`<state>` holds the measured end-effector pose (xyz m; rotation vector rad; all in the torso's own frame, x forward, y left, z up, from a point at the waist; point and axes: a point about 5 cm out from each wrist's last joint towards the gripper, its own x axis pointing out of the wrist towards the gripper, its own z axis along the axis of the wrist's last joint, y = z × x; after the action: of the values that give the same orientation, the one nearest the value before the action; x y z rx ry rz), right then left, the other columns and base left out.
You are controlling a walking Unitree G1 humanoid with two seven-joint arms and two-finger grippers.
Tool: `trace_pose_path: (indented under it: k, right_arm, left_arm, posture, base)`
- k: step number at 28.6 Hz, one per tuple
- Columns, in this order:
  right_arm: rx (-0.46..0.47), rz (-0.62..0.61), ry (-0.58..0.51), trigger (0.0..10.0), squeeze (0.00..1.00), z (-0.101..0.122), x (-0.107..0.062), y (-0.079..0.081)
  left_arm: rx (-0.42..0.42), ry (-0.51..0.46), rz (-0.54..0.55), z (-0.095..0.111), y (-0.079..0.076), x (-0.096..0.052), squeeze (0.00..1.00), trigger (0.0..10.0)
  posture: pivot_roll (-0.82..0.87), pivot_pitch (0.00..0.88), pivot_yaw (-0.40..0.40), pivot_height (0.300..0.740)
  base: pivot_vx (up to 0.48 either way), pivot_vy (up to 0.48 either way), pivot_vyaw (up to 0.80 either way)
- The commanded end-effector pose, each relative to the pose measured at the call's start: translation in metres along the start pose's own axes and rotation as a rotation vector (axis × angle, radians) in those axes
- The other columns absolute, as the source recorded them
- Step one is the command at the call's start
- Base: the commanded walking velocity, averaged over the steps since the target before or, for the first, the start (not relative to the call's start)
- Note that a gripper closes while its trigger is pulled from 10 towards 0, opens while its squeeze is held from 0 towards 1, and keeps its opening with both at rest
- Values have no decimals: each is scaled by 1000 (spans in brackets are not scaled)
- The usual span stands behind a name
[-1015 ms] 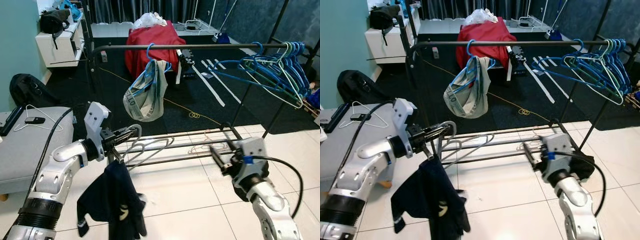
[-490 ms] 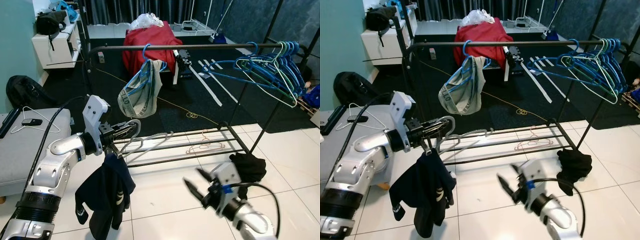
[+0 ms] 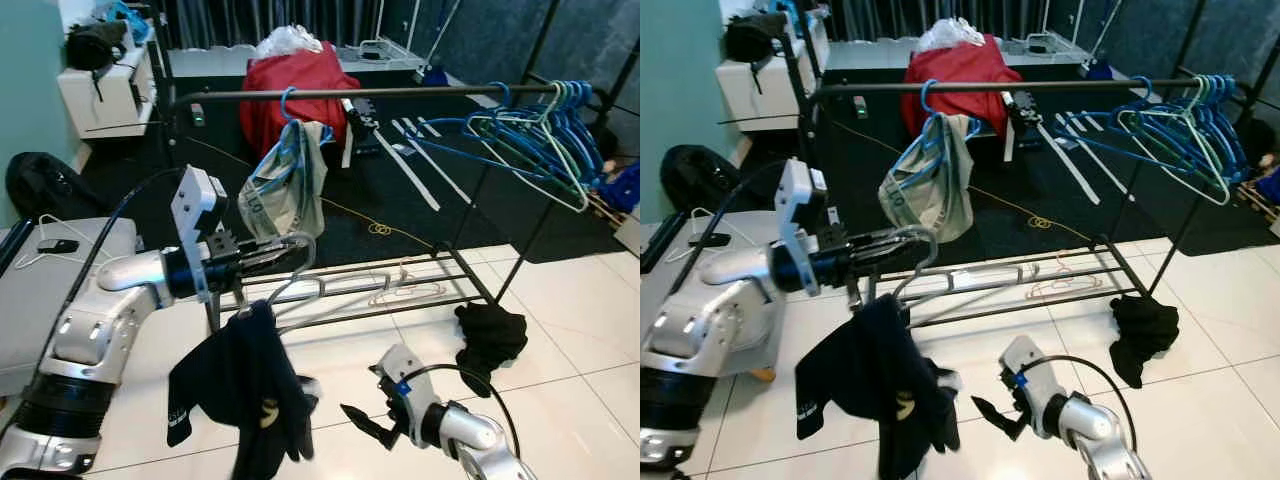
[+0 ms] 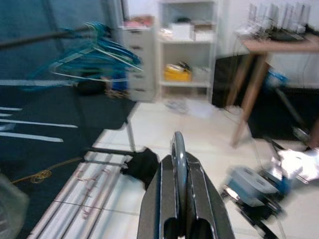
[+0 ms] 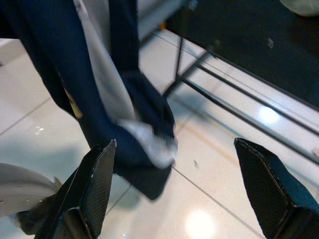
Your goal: Hang hanger
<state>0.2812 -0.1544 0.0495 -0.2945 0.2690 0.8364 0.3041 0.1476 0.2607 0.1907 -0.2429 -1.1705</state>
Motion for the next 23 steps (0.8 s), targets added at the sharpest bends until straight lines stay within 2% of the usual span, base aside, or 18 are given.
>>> trace_pose_path:
  k: [1,2,3,5,6,8,9,10,11,13,23]
  right_arm:
    - [7,85,2,10000,1000,-2,4,8]
    - [-2,153,22,10000,1000,-3,4,13]
    - [0,206,44,10000,820,-6,3,17]
    - [0,206,44,10000,820,-6,3,17]
    - [-2,239,61,10000,412,-8,3,19]
    - [-2,239,61,10000,412,-8,3,19]
    - [-6,257,70,10000,235,-10,5,19]
    - [-6,257,70,10000,235,-10,5,19]
    - [-11,267,76,10000,35,-10,7,19]
    - [-18,273,78,10000,0,-11,12,19]
    - [-27,243,70,10000,0,-8,27,18]
  left_arm:
    - [22,-6,-57,10,-6,2,0,0]
    - [20,-22,-66,15,-7,4,0,0]
    - [21,-39,-72,20,-8,7,0,0]
    - [21,-39,-72,20,-8,7,0,0]
    - [25,-56,-82,24,-9,9,0,0]
    - [25,-56,-82,24,-9,9,0,0]
    - [26,-73,-94,28,-9,11,0,0]
    - [26,-73,-94,28,-9,11,0,0]
    - [27,-89,-102,33,-10,13,0,0]
    - [28,-104,-107,40,-9,16,0,0]
    - [32,-156,-101,56,-6,24,0,0]
  posture:
    - [-77,116,-25,740]
    - [-77,116,-26,740]
    - [-77,116,-26,740]
    - [-77,116,-26,740]
    - [-78,118,-26,740]
    - [-78,118,-26,740]
    - [-77,118,-24,740]
    - [-77,118,-24,740]
    - [-77,120,-19,740]
    - [-76,121,-14,740]
    - [-67,127,-13,740]
  base:
    - [0,0,0]
    - [0,0,0]
    - [0,0,0]
    - [0,0,0]
    - [0,0,0]
    - [0,0,0]
    - [0,0,0]
    - [0,0,0]
    - [0,0,0]
    - [0,0,0]
    - [0,0,0]
